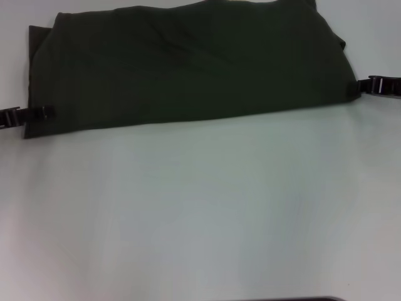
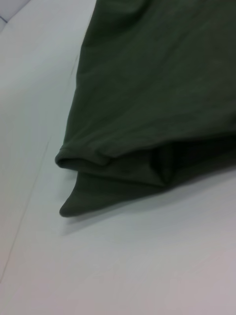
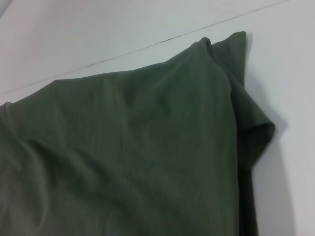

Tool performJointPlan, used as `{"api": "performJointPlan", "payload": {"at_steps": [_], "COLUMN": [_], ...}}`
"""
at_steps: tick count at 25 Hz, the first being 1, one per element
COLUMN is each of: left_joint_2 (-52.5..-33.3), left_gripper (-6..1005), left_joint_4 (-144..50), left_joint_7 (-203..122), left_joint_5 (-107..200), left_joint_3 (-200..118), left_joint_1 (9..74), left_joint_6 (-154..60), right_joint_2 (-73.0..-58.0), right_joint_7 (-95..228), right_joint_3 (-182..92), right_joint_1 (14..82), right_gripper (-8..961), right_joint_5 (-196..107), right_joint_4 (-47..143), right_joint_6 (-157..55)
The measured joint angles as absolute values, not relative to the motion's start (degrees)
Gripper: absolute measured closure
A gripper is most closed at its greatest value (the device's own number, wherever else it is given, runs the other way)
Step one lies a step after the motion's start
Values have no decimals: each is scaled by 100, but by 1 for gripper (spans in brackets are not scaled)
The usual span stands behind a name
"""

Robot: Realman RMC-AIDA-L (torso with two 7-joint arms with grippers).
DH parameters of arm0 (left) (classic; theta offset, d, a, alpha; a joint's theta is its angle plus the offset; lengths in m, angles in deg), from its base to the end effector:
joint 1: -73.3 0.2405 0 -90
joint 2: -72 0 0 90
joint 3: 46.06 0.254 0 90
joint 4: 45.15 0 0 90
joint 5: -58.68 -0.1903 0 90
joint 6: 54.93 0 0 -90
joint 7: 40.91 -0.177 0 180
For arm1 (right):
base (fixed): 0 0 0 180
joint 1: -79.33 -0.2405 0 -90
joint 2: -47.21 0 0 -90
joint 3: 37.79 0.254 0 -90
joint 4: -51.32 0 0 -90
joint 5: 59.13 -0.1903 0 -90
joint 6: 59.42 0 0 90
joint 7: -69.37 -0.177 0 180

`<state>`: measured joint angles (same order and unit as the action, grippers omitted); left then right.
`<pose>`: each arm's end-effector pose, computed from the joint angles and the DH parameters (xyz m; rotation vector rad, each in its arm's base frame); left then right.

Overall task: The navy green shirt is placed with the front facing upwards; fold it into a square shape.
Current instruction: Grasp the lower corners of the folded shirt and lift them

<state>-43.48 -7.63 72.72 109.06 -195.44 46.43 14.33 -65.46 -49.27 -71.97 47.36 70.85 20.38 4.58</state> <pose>-0.3504 0.3407 0.0133 -2.0809 -1.4911 -0.3992 0.3427 0.3659 0.0088 -2.0617 1.5438 0.3537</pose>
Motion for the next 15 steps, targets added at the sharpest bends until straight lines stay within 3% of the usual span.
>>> {"api": "performJointPlan", "payload": {"at_steps": [15], "left_joint_2": [-4315], "left_gripper": [208], "left_joint_4": [-717], "left_joint_7": [7247], "left_joint_5": [10891], "left_joint_3": [-19492], "left_joint_1": [4461], "left_joint_6": [1962], "right_joint_2": [-6537], "right_joint_7": [-4910], "right_joint_3": [-7197], "right_joint_1": [4710], "right_gripper": [931], "right_joint_5": [7080], "right_joint_4": [2029], "right_joint_6": [426]}}
